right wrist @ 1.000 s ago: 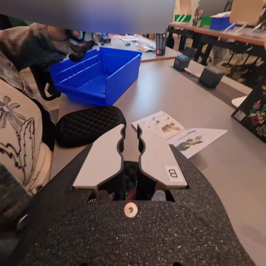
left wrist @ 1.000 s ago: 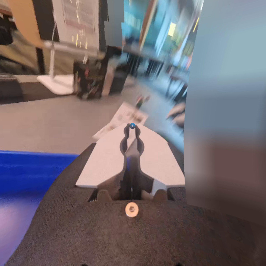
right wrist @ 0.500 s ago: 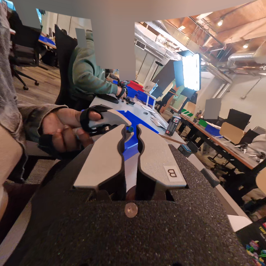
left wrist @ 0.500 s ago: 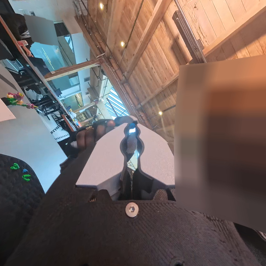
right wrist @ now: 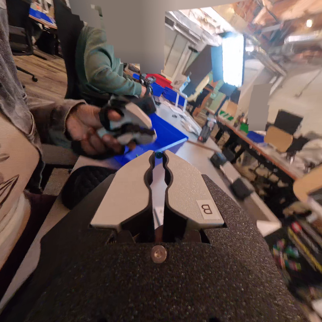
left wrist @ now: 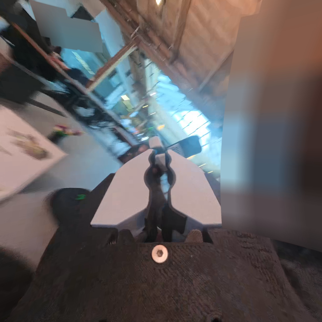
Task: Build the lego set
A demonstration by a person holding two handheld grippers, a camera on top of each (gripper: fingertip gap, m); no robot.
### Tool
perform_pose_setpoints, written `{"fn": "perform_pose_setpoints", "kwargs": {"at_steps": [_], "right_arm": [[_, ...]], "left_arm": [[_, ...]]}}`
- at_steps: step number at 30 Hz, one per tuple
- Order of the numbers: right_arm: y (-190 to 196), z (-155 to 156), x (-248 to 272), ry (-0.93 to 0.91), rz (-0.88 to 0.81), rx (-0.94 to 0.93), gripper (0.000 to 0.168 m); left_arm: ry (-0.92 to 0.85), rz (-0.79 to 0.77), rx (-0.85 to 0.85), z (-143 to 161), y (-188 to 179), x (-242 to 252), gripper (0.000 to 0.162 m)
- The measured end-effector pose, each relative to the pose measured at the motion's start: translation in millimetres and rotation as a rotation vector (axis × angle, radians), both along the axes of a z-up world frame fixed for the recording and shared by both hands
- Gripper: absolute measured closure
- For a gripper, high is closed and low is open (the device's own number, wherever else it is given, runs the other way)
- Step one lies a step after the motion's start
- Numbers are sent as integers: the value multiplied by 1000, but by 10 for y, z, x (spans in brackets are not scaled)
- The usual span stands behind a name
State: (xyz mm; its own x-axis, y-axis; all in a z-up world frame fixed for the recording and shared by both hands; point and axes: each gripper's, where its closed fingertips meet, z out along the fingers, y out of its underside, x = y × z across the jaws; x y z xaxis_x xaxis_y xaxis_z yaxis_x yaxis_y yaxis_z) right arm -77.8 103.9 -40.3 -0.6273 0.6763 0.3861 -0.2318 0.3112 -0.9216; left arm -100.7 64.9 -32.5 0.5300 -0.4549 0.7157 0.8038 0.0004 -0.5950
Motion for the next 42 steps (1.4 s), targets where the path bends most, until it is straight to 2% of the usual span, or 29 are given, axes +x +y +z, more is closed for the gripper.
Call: {"fn": "perform_pose_setpoints", "kwargs": {"at_steps": [1, 3, 5, 8, 12, 20, 27, 32, 35, 37, 39, 42], "right_arm": [[172, -115, 60, -78, -38, -9, 160], [490, -481, 209, -274, -125, -8, 161], [711, -915, 383, -456, -217, 18, 160], [833, -1427, 603, -659, -296, 37, 161], [914, -1670, 626, -701, -361, 42, 161], [984, -1777, 605, -712, -388, 58, 155], [992, -1651, 562, -659, -383, 49, 151], [937, -1496, 473, -619, -363, -31, 145], [904, -1410, 400, -593, -361, -66, 138], [902, -1364, 339, -574, -373, -86, 131], [929, -1339, 277, -561, -402, -102, 125], [960, -1320, 206, -546, -431, -126, 116]], "left_arm": [[180, 84, -89, -74, -36, -100, 148], [541, 282, -327, -278, -172, -425, 138], [753, 416, -476, -336, -364, -705, 134], [795, 459, -499, -274, -499, -824, 131], [770, 459, -521, -350, -506, -898, 128], [831, 435, -574, -442, -472, -938, 126], [877, 403, -636, -570, -485, -962, 125], [899, 402, -682, -645, -499, -1007, 120], [905, 406, -707, -685, -490, -1032, 103], [913, 437, -727, -706, -477, -1080, 80], [938, 459, -740, -728, -455, -1106, 65], [1006, 456, -748, -769, -414, -1078, 57]]}}
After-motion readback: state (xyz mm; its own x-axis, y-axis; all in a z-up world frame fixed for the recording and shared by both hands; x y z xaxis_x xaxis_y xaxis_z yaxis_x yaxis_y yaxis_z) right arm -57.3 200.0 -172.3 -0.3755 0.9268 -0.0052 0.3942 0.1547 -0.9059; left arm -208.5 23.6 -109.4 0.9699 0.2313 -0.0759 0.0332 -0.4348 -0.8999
